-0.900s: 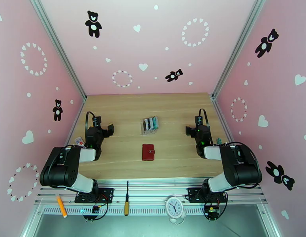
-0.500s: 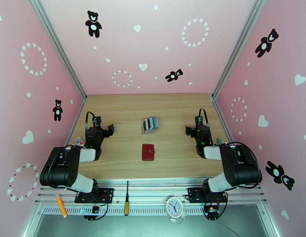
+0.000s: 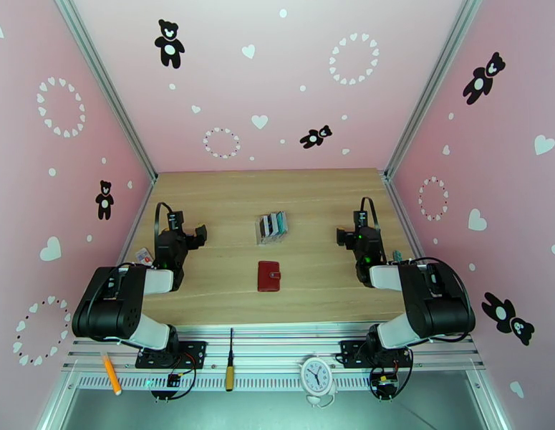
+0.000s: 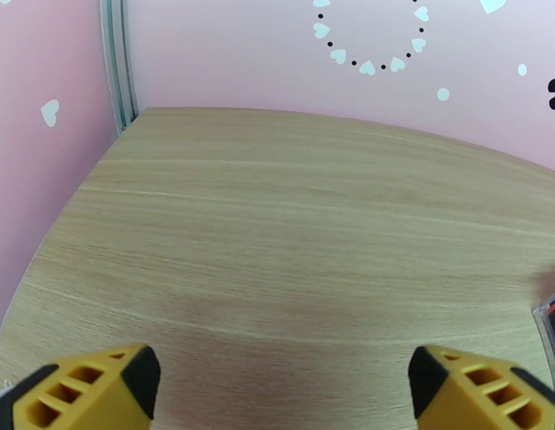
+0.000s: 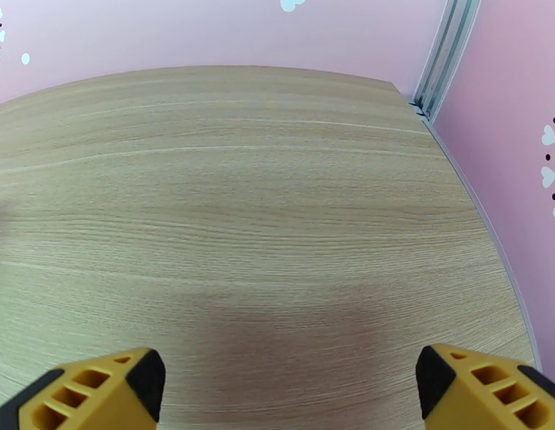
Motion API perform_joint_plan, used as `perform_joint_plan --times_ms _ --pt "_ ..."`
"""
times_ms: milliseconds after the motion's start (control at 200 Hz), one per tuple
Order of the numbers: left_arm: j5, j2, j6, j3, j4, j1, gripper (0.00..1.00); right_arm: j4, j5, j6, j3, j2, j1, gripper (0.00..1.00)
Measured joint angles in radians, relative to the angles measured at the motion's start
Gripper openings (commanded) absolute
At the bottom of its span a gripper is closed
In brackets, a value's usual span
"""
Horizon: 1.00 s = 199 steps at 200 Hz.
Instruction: Put the credit cards into the card holder
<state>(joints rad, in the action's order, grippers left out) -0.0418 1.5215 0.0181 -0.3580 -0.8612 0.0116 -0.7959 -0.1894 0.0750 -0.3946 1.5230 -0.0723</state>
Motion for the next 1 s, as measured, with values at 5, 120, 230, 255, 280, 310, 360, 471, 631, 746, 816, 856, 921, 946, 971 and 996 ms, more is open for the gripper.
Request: perform_joint_plan --times_ms 5,120,230,255,280,310,360,471,631,746,816,856,921,946,971,996 --pt "0.000 0.000 0.000 0.000 0.000 0.000 0.98 0.000 0.000 0.000 0.000 0.000 0.000 0.99" --pt "0.000 0.000 0.000 0.000 0.000 0.000 0.98 0.000 0.004 0.000 0.000 0.000 0.001 0.99" --pt "0.000 0.000 0.000 0.000 0.000 0.000 0.98 0.000 0.006 0.000 0.000 0.000 0.001 0.99" --pt "0.000 0.000 0.000 0.000 0.000 0.000 0.98 0.000 0.007 0.000 0.000 0.000 0.001 0.99" --pt "-0.001 0.000 0.000 0.000 0.000 0.000 0.98 0.000 0.008 0.000 0.000 0.000 0.001 0.99" --pt "-0.006 0.000 0.000 0.000 -0.002 0.000 0.98 0.000 0.008 0.000 0.000 0.000 0.001 0.99" --pt "-0.021 -0.001 0.000 0.001 -0.009 -0.002 0.98 0.000 0.010 0.000 0.000 0.000 0.001 0.99" --pt "-0.074 -0.035 0.000 0.009 -0.012 -0.013 0.98 0.000 0.013 0.000 0.000 0.000 0.001 0.99" --pt "-0.182 -0.144 0.000 0.052 -0.014 -0.054 0.98 0.002 0.018 -0.005 0.000 0.000 -0.001 0.99" --pt "-0.274 -0.227 -0.020 0.092 -0.017 -0.095 0.98 0.024 0.007 -0.009 0.000 -0.016 -0.013 0.99" --pt "-0.335 -0.275 -0.050 0.111 -0.016 -0.145 0.98 0.054 -0.019 -0.011 -0.001 -0.053 -0.028 0.99" --pt "-0.367 -0.300 -0.064 0.115 -0.013 -0.177 0.98 0.072 -0.038 -0.013 -0.004 -0.075 -0.038 0.99" --pt "-0.417 -0.341 -0.087 0.113 0.000 -0.227 0.98 0.116 -0.089 -0.016 -0.018 -0.116 -0.063 0.99" --pt "-0.440 -0.360 -0.092 0.112 0.016 -0.246 0.98 0.136 -0.106 -0.016 -0.026 -0.130 -0.073 0.99" --pt "-0.457 -0.379 -0.094 0.111 0.027 -0.262 0.98 0.159 -0.131 -0.014 -0.036 -0.146 -0.085 0.99" --pt "-0.478 -0.401 -0.097 0.109 0.047 -0.280 0.98 0.186 -0.154 -0.011 -0.049 -0.161 -0.095 0.99"
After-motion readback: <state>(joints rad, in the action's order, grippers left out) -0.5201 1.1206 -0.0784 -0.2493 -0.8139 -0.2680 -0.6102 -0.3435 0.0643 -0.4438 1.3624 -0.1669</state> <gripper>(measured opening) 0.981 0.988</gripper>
